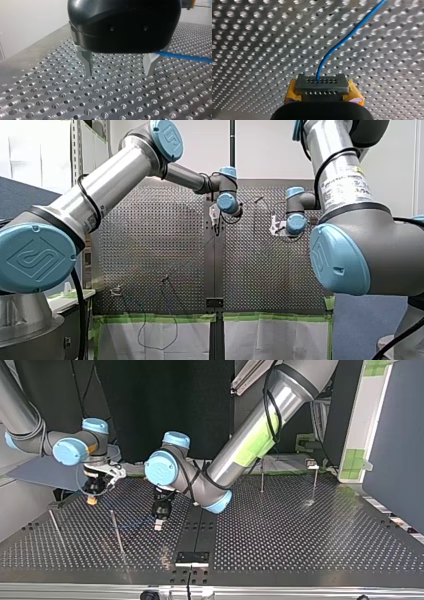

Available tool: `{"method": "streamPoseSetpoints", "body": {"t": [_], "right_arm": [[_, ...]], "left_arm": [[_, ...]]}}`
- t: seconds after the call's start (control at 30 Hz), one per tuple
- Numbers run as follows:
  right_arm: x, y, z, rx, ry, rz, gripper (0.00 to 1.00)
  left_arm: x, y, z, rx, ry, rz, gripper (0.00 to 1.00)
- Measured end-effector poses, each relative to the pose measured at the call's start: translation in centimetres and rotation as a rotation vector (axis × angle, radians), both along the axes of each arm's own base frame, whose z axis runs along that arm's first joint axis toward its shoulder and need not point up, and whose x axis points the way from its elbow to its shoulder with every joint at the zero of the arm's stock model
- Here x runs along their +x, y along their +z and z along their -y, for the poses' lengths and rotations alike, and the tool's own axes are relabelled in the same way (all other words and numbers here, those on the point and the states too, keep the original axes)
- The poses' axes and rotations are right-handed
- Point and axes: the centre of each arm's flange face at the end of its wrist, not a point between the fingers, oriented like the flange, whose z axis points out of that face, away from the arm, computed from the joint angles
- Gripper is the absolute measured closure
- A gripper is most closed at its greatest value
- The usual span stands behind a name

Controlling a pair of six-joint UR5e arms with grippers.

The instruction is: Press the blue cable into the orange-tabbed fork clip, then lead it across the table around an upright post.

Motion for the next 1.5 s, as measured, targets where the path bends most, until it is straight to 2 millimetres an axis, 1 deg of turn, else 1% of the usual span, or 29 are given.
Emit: {"method": "streamPoseSetpoints", "body": {"t": [0.27,0.57,0.9,1.07,1.2,1.4,1.5], "right_arm": [[-0.3,-2.4,-0.4,0.002,-0.004,0.006,1.00],[-0.5,-6.0,-0.1,0.033,-0.021,0.000,1.00],[-1.5,-10.2,0.5,0.073,-0.069,-0.004,1.00],[-1.7,-12.0,0.5,0.089,-0.084,-0.009,1.00],[-2.1,-13.9,0.5,0.098,-0.098,-0.012,1.00],[-2.9,-15.8,0.8,0.097,-0.115,-0.010,1.00],[-3.2,-16.3,1.0,0.093,-0.120,-0.008,1.00]], "left_arm": [[-0.1,0.0,0.0,-0.001,0.001,0.000,0.00],[-0.1,0.0,0.0,-0.001,0.002,-0.001,0.00],[0.1,0.0,-0.2,-0.001,0.010,-0.001,0.00],[0.2,0.0,-0.3,-0.001,0.014,0.000,0.00],[0.2,0.0,-0.3,-0.001,0.014,0.000,0.00],[0.2,0.0,-0.3,-0.001,0.014,0.000,0.00],[0.2,0.1,-0.3,-0.001,0.014,0.000,0.00]]}}
